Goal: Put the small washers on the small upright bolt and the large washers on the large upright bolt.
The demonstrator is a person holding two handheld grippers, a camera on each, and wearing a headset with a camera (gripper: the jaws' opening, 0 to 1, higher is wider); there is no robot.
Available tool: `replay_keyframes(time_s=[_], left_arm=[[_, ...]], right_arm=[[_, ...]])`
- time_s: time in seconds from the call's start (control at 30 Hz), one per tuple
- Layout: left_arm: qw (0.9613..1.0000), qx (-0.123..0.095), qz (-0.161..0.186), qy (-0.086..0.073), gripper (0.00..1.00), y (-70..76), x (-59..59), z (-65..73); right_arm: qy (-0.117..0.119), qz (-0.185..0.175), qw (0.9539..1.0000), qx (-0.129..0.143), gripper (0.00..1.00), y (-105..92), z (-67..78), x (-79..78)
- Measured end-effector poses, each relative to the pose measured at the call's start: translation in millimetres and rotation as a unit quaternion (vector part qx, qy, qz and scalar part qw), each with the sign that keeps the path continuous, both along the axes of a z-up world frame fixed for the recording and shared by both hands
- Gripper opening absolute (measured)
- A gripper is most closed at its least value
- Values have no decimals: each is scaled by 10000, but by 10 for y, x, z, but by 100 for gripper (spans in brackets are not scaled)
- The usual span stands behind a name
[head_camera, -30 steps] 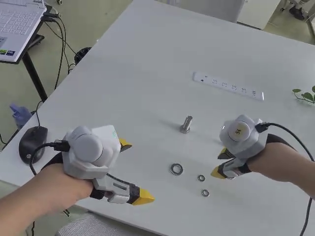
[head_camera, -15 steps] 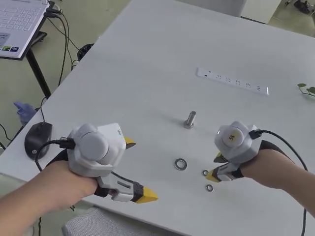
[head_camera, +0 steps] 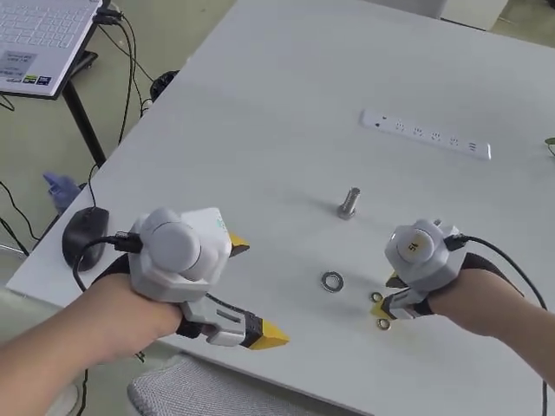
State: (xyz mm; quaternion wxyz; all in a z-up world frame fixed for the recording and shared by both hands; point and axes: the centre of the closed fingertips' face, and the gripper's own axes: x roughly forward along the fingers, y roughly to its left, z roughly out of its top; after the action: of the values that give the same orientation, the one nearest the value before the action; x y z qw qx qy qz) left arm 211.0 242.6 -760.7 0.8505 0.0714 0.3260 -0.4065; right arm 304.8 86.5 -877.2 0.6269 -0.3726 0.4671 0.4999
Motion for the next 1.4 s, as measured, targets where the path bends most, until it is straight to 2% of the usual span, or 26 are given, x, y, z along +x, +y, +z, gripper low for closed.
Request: replay_keyframes(time_s=[0.2, 0.37, 0.8, 1.1, 1.17, 1.27, 1.4], left_arm=[[9999, 58, -81, 52, 82, -11, -57, -28], [10000, 18, -32, 49, 82, 8, -43, -16], [10000, -61, -5, 39, 80, -7, -16, -25], [9999, -79, 53, 44, 79, 16, -2, -34], [9999, -115, 91, 33, 80, 9, 9, -19], [9999, -140, 98, 20, 79, 0, 16, -7], [9999, -105, 51, 19, 78, -16, 7, -9]], right_arm=[[-36, 108, 9999, -37, 34, 17, -22, 1], [-28, 107, 9999, -79, 30, 31, -15, 12], [-35, 302, 9981, -537, 15, 59, -31, 36], [-48, 341, 9964, -777, 14, 52, -27, 24], [-63, 367, 9964, -756, 13, 46, -25, 26], [-15, 204, 9987, -472, 12, 38, -14, 39], [-15, 195, 9989, -421, 12, 45, -16, 39]])
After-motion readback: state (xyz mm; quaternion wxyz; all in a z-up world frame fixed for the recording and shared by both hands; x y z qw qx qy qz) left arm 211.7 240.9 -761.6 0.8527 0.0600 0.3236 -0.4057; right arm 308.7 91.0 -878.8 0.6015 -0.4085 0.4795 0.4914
